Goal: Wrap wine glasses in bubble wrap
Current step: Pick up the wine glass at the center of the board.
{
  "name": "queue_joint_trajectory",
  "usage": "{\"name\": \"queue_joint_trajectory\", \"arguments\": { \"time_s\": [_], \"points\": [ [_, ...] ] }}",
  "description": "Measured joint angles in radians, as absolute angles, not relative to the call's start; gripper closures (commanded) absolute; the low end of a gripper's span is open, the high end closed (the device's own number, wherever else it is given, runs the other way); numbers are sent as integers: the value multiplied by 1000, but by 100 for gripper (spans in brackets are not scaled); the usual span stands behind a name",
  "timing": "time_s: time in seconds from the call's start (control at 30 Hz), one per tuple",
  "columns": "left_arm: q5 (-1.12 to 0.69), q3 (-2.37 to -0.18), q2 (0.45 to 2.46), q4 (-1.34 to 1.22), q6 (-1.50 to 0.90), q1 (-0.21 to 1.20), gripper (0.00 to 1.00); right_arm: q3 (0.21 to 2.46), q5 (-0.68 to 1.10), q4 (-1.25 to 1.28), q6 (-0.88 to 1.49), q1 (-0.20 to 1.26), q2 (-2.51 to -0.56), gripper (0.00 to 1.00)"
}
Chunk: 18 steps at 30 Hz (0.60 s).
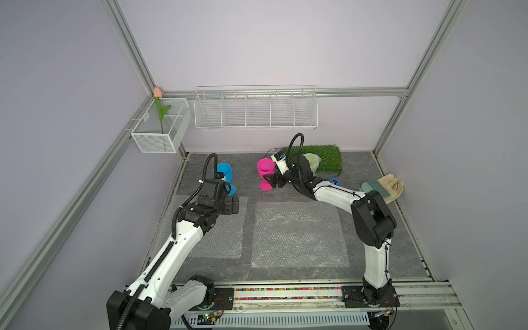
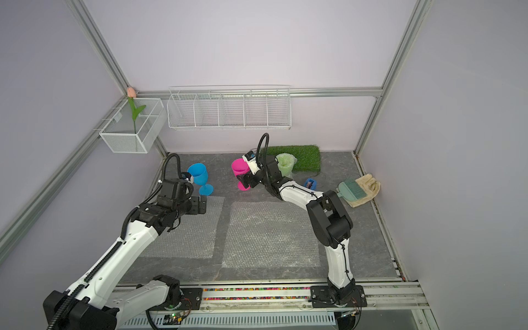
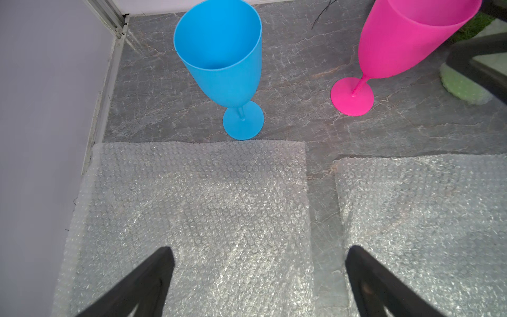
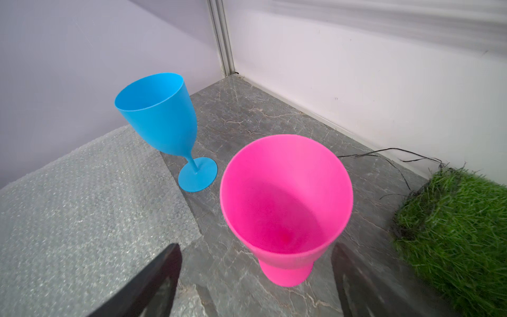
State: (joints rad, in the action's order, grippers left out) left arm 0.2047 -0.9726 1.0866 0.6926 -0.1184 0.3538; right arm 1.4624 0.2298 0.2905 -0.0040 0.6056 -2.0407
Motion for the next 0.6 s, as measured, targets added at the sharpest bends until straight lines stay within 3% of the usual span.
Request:
{"name": "queue_joint_trajectory", "arguments": {
  "time_s": [0.6],
  "points": [
    [162, -972, 1087, 689, -118, 339, 0, 1573, 211, 362, 26, 603, -2209, 11]
  ]
}}
